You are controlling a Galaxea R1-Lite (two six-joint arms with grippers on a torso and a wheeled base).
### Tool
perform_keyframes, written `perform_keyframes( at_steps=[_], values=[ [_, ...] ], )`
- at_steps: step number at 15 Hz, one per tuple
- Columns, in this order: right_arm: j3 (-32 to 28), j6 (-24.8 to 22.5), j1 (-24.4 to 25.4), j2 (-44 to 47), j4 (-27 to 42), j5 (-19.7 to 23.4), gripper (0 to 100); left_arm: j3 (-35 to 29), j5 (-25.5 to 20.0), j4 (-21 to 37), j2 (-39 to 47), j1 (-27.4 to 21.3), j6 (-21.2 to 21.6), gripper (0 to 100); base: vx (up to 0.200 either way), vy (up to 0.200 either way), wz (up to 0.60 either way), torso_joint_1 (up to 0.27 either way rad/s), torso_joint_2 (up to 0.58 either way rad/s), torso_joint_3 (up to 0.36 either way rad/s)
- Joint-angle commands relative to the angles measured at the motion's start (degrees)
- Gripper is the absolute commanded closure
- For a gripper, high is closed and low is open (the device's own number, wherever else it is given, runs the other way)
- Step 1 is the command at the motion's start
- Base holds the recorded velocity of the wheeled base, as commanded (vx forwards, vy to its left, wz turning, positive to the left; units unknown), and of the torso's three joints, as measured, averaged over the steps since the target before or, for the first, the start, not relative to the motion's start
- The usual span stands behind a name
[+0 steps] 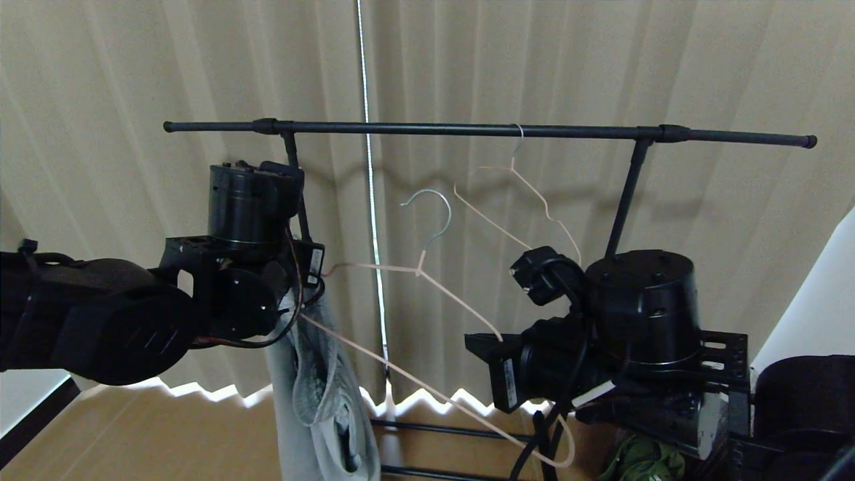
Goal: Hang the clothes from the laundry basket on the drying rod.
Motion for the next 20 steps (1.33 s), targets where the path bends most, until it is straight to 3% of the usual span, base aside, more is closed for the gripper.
perform_keyframes(
  at_steps=[1, 5, 8, 16, 20],
  values=[
    [-1.3, 0.5, 0.0, 3.5, 0.4, -0.2, 100, -0.7, 0.0, 0.3, -0.2, -0.2, 0.0, 100, 0.0, 0.0, 0.0, 0.0, 0.0, 0.0],
    [-2.0, 0.5, -0.5, 7.3, 0.7, -3.6, 100, -3.0, 0.5, 7.2, -3.3, 0.4, 0.9, 100, 0.0, 0.0, 0.0, 0.0, 0.0, 0.0],
    [-4.7, 1.7, -1.4, 8.9, 0.0, -3.6, 100, -2.3, 0.6, 13.0, -5.2, -0.8, 0.4, 100, 0.0, 0.0, 0.0, 0.0, 0.0, 0.0],
    [-8.1, 2.2, 2.2, 10.3, -0.1, -3.6, 100, -6.1, 0.7, 13.3, -0.9, -5.0, -9.1, 100, 0.0, 0.0, 0.0, 0.0, 0.0, 0.0],
    [-12.0, 2.1, 2.4, 15.5, -0.1, -8.0, 100, -7.0, 0.7, 13.3, -1.4, -7.9, -10.9, 100, 0.0, 0.0, 0.0, 0.0, 0.0, 0.0]
  ],
)
